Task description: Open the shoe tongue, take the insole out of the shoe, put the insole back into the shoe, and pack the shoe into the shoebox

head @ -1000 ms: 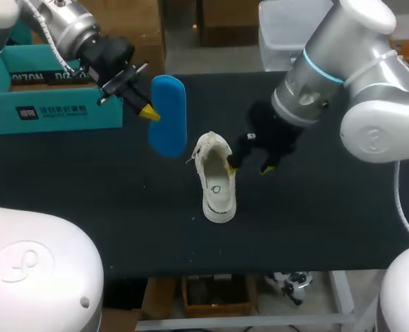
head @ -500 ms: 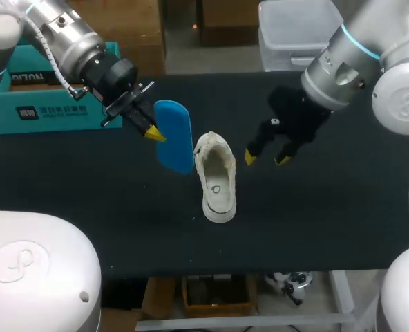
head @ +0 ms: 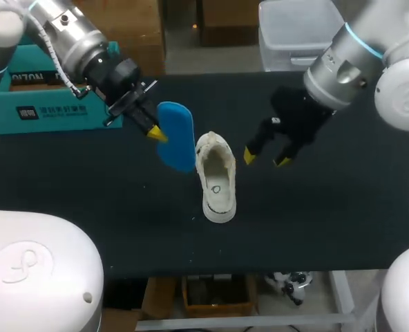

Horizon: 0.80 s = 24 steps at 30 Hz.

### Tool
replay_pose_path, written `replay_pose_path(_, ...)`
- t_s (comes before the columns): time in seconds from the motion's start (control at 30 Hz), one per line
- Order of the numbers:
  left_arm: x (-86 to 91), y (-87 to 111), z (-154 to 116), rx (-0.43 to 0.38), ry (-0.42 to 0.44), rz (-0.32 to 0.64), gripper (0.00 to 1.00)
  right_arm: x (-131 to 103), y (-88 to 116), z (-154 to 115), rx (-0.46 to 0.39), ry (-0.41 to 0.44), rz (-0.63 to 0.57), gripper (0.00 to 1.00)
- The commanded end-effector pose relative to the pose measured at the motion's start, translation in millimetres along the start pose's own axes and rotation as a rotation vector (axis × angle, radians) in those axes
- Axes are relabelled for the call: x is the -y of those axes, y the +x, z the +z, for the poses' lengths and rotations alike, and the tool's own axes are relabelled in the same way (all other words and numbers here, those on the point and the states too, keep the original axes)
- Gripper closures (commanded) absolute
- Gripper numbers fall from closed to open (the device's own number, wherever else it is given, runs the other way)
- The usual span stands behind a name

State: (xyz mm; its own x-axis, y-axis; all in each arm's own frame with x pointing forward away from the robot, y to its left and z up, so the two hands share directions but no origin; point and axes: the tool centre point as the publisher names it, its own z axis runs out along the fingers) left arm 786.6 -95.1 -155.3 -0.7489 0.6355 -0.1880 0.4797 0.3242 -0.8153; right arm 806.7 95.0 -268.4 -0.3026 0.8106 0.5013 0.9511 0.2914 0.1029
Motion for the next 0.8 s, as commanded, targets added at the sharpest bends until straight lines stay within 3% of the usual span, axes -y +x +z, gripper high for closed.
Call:
replay_pose_path(0.03, 7.4, 13.0, 30.8, 0.091, -0.033, 0.011, 1.0, -8.8, -6.6, -5.5, -0.136, 0.116, 0.156, 0.0)
replay_pose_path(0.1, 7.7, 15.7, 34.8, 0.122, -0.027, 0.023, 1.0, -6.9, -3.5, -7.1, -0.213, 0.125, 0.206, 0.0)
replay_pose_path(0.17, 8.6, 18.3, 35.6, 0.123, -0.013, 0.039, 1.0, -5.4, -2.3, -6.7, -0.192, 0.148, 0.239, 0.0)
replay_pose_path(0.2, 10.3, 22.1, 35.7, 0.144, -0.009, 0.054, 1.0, -3.4, -0.6, -6.8, -0.229, 0.164, 0.278, 0.0)
replay_pose_path(0.4, 17.1, 29.9, 33.5, 0.172, -0.01, 0.098, 1.0, 5.0, 12.4, -10.4, -0.242, 0.198, 0.387, 0.0)
replay_pose_path(0.5, 18.9, 30.7, 34.0, 0.181, -0.009, 0.115, 1.0, 11.8, 17.2, -9.6, -0.215, 0.231, 0.503, 0.0)
replay_pose_path(0.8, 15.0, 22.9, 48.3, 0.188, 0.033, 0.145, 1.0, 11.8, 17.2, -9.6, -0.215, 0.231, 0.503, 0.0)
